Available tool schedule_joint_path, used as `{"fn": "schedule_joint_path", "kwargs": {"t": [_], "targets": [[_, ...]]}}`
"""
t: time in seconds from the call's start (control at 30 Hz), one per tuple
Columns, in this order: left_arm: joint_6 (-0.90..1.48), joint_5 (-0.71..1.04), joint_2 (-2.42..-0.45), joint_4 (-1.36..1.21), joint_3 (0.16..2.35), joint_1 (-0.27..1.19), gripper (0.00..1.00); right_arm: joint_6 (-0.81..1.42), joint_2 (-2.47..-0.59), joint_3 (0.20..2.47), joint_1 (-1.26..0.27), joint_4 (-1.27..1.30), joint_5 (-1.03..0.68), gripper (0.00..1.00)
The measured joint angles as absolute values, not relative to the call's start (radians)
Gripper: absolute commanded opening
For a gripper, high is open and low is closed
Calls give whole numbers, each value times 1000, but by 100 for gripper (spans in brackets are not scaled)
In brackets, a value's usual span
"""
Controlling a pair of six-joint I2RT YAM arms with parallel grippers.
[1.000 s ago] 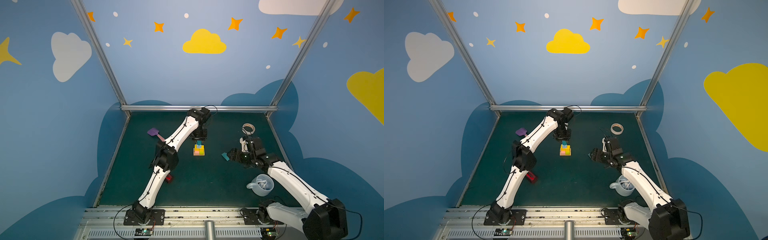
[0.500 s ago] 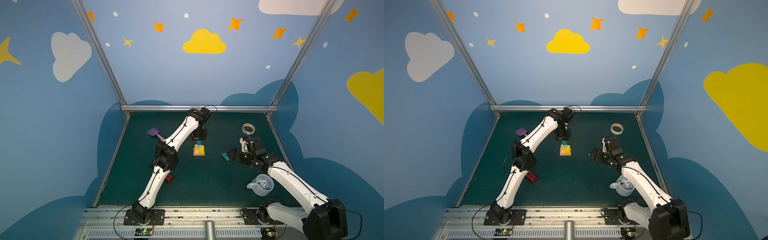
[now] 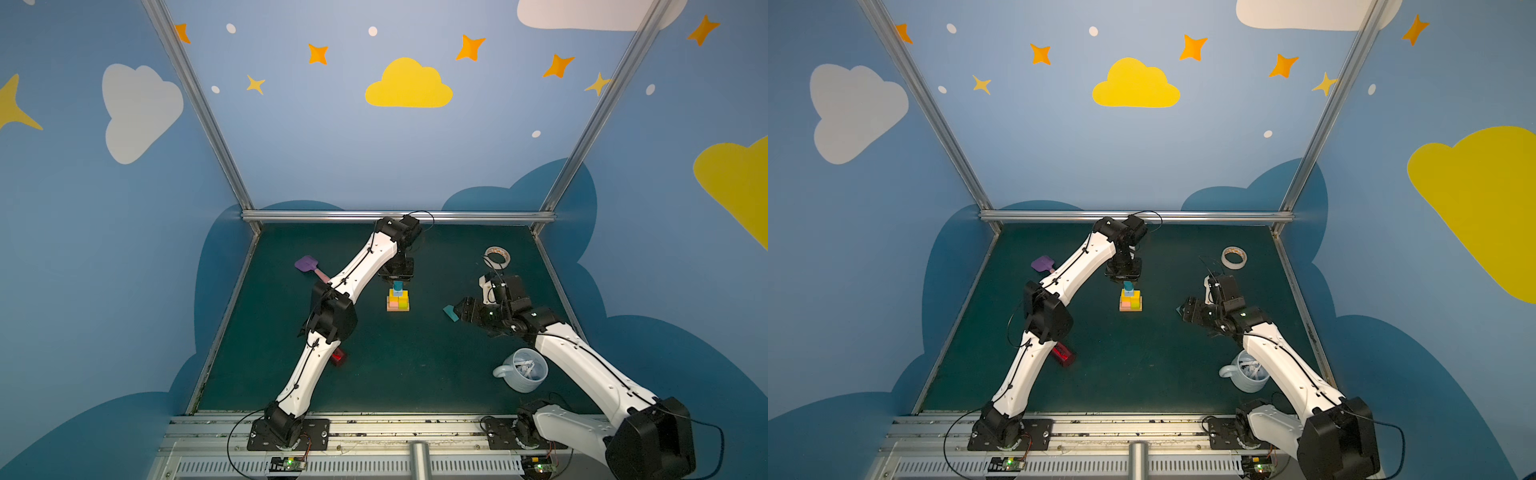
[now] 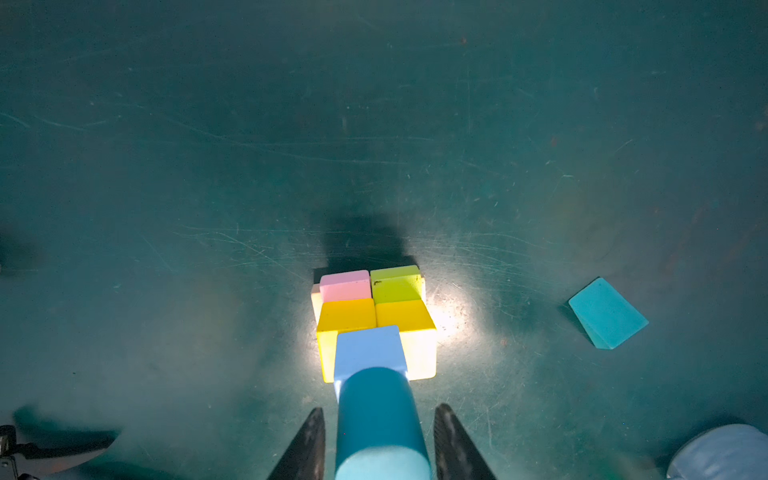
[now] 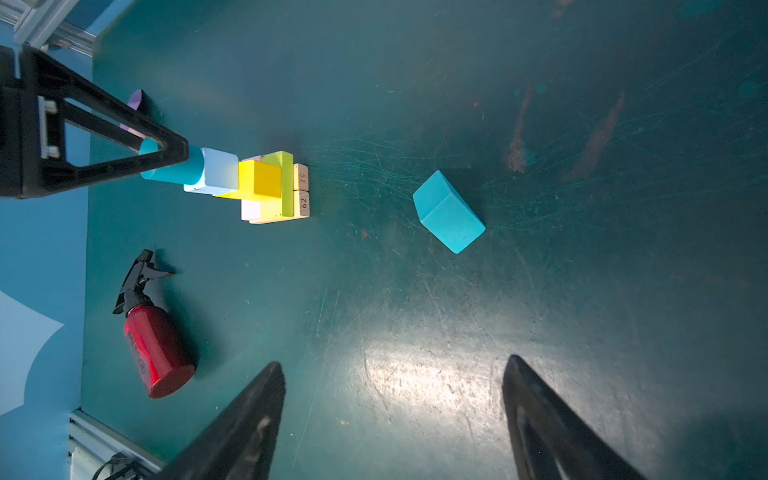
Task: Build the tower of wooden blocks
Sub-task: 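Open the left gripper to release the teal cylinder on the stack, then raise the left gripper off the stack while the right gripper reaches the teal wedge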
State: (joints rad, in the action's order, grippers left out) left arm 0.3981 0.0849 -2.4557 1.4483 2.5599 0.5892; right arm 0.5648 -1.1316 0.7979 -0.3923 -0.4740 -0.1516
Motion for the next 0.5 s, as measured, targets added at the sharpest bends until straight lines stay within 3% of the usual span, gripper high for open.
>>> {"fn": "schedule_joint_path", "kwargs": {"t": [0.17,0.3,0.5], "targets": [[400,84,-2455,1448,2560,589,65,564,-1132,797,-390,-474,-152,81],[400,84,-2456,1447,2562,589,73,565,-1132,797,-390,-474,-155,81],[397,80,-2453,1447,2562,589,76,564,-1132,797,-390,-474,-158,81]]}}
